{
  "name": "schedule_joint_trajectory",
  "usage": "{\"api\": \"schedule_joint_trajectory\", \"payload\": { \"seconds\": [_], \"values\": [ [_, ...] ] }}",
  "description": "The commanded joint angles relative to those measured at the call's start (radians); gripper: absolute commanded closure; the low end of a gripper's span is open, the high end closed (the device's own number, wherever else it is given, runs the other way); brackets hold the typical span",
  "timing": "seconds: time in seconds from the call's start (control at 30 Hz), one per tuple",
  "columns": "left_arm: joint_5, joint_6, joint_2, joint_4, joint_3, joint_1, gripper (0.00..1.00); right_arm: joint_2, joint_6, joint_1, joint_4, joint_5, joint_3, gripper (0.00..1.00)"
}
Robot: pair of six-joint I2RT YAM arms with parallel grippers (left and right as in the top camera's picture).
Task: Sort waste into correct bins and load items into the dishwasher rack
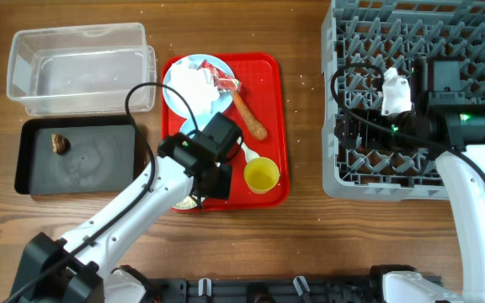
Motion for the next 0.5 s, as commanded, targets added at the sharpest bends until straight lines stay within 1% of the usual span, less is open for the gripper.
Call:
{"api": "schedule_joint_trajectory", "payload": {
  "seconds": [0.0, 0.1, 0.13, 0.17, 0.3, 0.4, 0.43, 0.47],
  "values": [
    [-0.093, -0.057, 0.0, 0.103, -0.084, -0.003, 0.52, -0.011, -0.013, 0.006, -0.002, 0.017, 0.021, 0.0],
    [-0.094, -0.053, 0.002, 0.178, -0.139, -0.003, 0.55, -0.011, -0.013, 0.006, -0.002, 0.017, 0.021, 0.01],
    [-0.094, -0.053, 0.002, 0.195, -0.153, -0.003, 0.59, -0.011, -0.013, 0.006, -0.001, 0.017, 0.021, 0.01],
    [-0.093, -0.054, 0.002, 0.204, -0.161, -0.003, 0.62, -0.011, -0.013, 0.006, -0.001, 0.017, 0.021, 0.01],
    [-0.094, -0.053, 0.002, 0.258, -0.217, -0.003, 0.67, -0.011, -0.013, 0.006, -0.002, 0.018, 0.021, 0.0],
    [-0.093, -0.054, 0.002, 0.269, -0.229, -0.003, 0.73, -0.011, -0.013, 0.006, 0.0, 0.017, 0.021, 0.01],
    [-0.093, -0.055, 0.002, 0.272, -0.229, -0.003, 0.78, -0.011, -0.013, 0.006, 0.0, 0.018, 0.021, 0.0],
    [-0.093, -0.055, 0.002, 0.274, -0.229, -0.003, 0.81, -0.011, -0.014, 0.006, 0.0, 0.018, 0.021, 0.0]
  ]
}}
